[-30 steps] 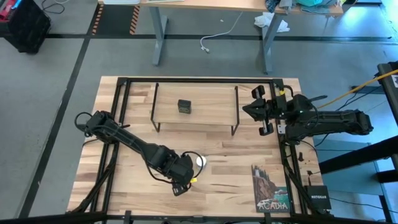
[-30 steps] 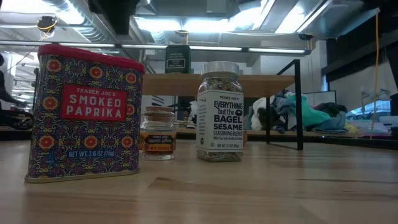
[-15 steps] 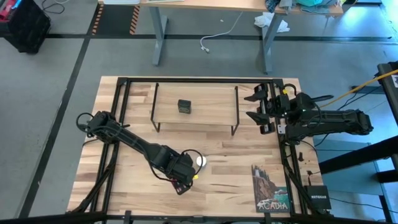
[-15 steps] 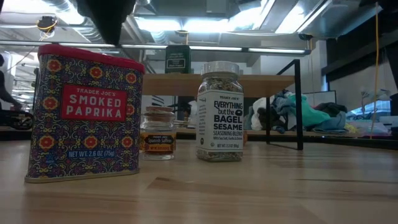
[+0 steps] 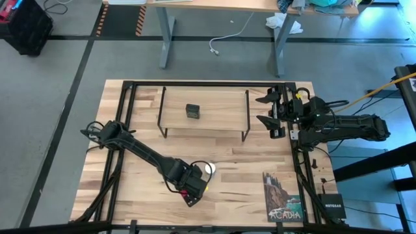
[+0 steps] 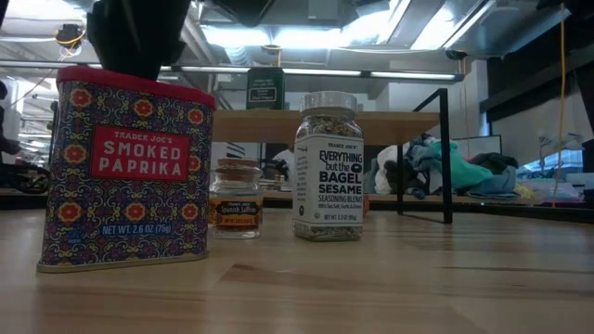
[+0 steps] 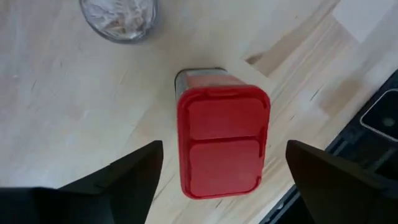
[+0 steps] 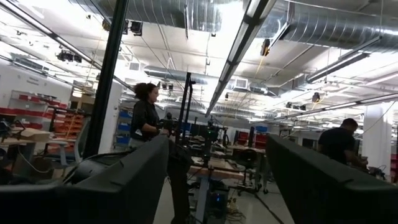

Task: Shelf spices
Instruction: Put the red seasoning can on the shelf

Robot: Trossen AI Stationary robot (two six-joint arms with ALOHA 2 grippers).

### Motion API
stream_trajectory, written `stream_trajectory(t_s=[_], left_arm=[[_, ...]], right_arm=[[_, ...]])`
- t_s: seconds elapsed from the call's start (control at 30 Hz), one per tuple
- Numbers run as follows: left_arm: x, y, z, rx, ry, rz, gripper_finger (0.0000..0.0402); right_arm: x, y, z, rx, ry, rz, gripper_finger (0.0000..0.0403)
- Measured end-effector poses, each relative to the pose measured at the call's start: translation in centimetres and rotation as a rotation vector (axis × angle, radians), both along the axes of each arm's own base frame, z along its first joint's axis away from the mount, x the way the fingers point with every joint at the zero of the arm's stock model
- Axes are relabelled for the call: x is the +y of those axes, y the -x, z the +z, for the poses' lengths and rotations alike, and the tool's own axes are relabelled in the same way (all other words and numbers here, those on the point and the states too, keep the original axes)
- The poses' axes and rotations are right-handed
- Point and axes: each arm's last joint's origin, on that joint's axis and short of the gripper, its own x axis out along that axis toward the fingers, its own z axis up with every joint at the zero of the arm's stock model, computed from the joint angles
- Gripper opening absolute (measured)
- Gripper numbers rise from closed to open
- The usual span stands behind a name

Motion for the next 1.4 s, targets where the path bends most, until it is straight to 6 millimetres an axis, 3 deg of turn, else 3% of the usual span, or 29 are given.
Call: stream_trajectory(t_s=[0.13, 0.33, 0.53, 0.67, 0.8, 0.93, 1.13, 1.27, 1.4], left_arm=[[0.0, -0.2, -0.5, -0.004, -0.034, 0.015, 0.0333], [-0.4, -0.8, -3.3, 0.067, -0.063, -0.027, 0.0334], [-0.4, -1.0, -4.1, 0.1, -0.052, -0.07, 0.0329], [-0.1, -1.1, -4.0, 0.103, -0.031, -0.105, 0.0284], [0.2, -1.2, -3.9, 0.105, -0.027, -0.143, 0.0201], [0.6, -1.0, -3.6, 0.14, -0.044, -0.164, 0.0194], [1.2, -1.0, -0.9, 0.19, -0.051, -0.2, 0.0194], [2.0, -0.8, 2.8, 0.22, -0.113, -0.24, 0.0194], [3.2, -1.2, 7.1, 0.121, -0.205, -0.334, 0.0194]], right_arm=[[0.0, 0.0, 0.0, 0.0, 0.0, 0.0, 0.0278], [0.0, 0.0, 0.0, 0.0, 0.0, 0.0, 0.0278], [0.0, 0.0, 0.0, 0.002, -0.002, -0.003, 0.0278], [-0.1, -0.1, -0.1, 0.01, -0.014, -0.023, 0.0278], [-0.1, -0.1, -0.1, 0.015, -0.017, -0.022, 0.0278], [-0.1, -0.1, -0.2, 0.027, -0.024, -0.019, 0.0278], [-0.1, -0.2, -0.3, 0.037, -0.027, -0.018, 0.0278], [-0.1, -0.2, -0.3, 0.039, -0.041, -0.011, 0.0278], [-0.1, -0.2, -0.3, 0.037, -0.041, -0.011, 0.0278]])
